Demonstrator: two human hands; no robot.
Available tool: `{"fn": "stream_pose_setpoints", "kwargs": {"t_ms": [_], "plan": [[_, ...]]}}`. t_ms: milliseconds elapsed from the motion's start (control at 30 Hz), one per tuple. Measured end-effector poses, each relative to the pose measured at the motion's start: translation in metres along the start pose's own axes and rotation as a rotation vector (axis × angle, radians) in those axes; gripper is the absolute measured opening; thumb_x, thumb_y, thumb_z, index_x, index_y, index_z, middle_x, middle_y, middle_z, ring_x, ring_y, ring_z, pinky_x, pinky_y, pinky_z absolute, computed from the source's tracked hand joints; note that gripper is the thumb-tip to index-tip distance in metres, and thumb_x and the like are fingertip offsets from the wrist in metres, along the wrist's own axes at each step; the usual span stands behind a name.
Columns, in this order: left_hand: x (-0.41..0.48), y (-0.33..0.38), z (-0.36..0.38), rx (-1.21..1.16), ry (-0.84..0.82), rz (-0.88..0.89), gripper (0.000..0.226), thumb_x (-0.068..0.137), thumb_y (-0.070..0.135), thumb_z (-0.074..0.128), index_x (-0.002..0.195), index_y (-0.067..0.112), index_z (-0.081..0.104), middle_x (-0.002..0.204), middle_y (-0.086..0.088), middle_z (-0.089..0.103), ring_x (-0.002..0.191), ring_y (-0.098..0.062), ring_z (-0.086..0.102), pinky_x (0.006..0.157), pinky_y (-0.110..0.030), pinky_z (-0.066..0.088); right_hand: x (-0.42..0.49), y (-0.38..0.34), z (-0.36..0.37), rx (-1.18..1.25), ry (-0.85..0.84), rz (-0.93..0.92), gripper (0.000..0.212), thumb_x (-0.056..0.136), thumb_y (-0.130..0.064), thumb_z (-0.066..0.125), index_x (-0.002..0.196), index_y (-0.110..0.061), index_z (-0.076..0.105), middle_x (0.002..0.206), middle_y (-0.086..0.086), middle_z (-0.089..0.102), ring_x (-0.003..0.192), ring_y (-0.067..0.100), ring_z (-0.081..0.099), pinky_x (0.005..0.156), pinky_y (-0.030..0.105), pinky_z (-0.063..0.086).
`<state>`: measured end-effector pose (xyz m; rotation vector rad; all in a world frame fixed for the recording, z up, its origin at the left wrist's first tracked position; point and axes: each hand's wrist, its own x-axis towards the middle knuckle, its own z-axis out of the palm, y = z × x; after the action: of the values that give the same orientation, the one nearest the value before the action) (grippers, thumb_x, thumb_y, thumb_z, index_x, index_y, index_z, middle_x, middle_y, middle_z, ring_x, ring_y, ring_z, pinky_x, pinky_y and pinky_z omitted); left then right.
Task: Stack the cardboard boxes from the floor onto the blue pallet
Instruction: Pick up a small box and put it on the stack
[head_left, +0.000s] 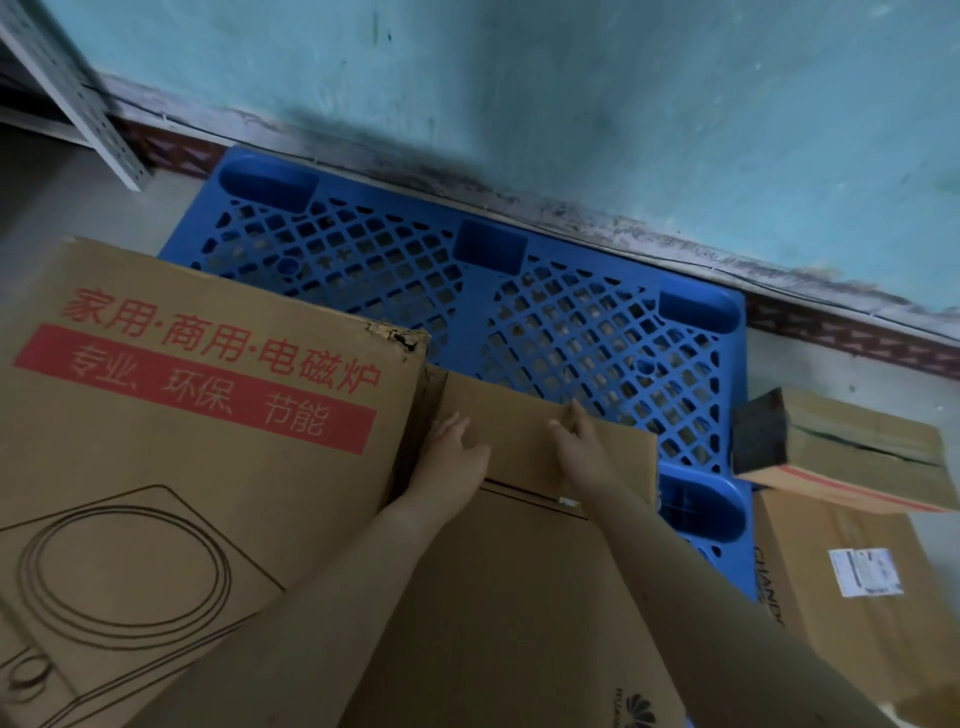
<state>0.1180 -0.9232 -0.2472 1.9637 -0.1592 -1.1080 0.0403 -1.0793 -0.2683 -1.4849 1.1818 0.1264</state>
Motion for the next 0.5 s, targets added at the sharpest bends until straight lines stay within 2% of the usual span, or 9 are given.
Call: {"fn": "stream_pose_setpoints", "kwargs": {"t_ms": [100, 267, 400, 467, 500], "plan": [[-0.006, -0.004, -0.003, -0.051, -0.013, -0.03, 0.056, 0.095, 0.023, 0.043, 0.149, 0.024, 0.031, 0.159, 0.011, 0.018, 0.146, -0.012, 0.013, 0.115, -0.033, 0.014, -0.005, -0.002, 0.001, 0.0, -0.001, 0.018, 0.055, 0.103, -0.03, 0.043, 0.153, -0.029, 0.022, 0.159, 0.005, 0.025, 0.141, 0.027, 0.032, 0.106, 0.034, 0.032], [-0.02, -0.003, -0.006, -0.144, -0.038, -0.107, 0.053, 0.096, 0.024, 0.045, 0.147, 0.026, 0.034, 0.158, 0.007, 0.023, 0.143, -0.017, 0.024, 0.11, -0.034, 0.024, -0.018, -0.002, 0.001, 0.021, -0.01, 0.04, 0.055, 0.102, -0.029, 0.044, 0.153, -0.029, 0.023, 0.157, 0.005, 0.029, 0.137, 0.025, 0.037, 0.095, 0.028, 0.033], [-0.034, 0.005, -0.012, -0.159, -0.062, -0.179, 0.05, 0.095, 0.029, 0.046, 0.144, 0.026, 0.039, 0.147, -0.001, 0.04, 0.13, -0.021, 0.04, 0.105, -0.035, 0.034, -0.036, -0.005, -0.006, 0.089, 0.014, 0.074, 0.055, 0.103, -0.032, 0.043, 0.154, -0.026, 0.022, 0.158, 0.004, 0.028, 0.14, 0.026, 0.034, 0.102, 0.035, 0.035], [-0.043, 0.012, -0.014, -0.181, -0.052, -0.131, 0.046, 0.096, 0.027, 0.044, 0.142, 0.025, 0.043, 0.141, 0.002, 0.043, 0.12, -0.014, 0.042, 0.096, -0.03, 0.035, -0.048, -0.008, -0.013, 0.08, 0.052, 0.063, 0.055, 0.102, -0.034, 0.043, 0.154, -0.025, 0.025, 0.152, 0.004, 0.037, 0.134, 0.027, 0.042, 0.101, 0.031, 0.037], [-0.048, 0.018, -0.015, -0.199, -0.041, -0.098, 0.043, 0.097, 0.027, 0.042, 0.14, 0.026, 0.045, 0.137, 0.004, 0.045, 0.114, -0.01, 0.041, 0.092, -0.027, 0.033, -0.053, -0.01, -0.018, 0.06, 0.088, 0.029, 0.054, 0.102, -0.034, 0.044, 0.153, -0.023, 0.028, 0.142, 0.003, 0.048, 0.122, 0.026, 0.051, 0.092, 0.024, 0.042]]}}
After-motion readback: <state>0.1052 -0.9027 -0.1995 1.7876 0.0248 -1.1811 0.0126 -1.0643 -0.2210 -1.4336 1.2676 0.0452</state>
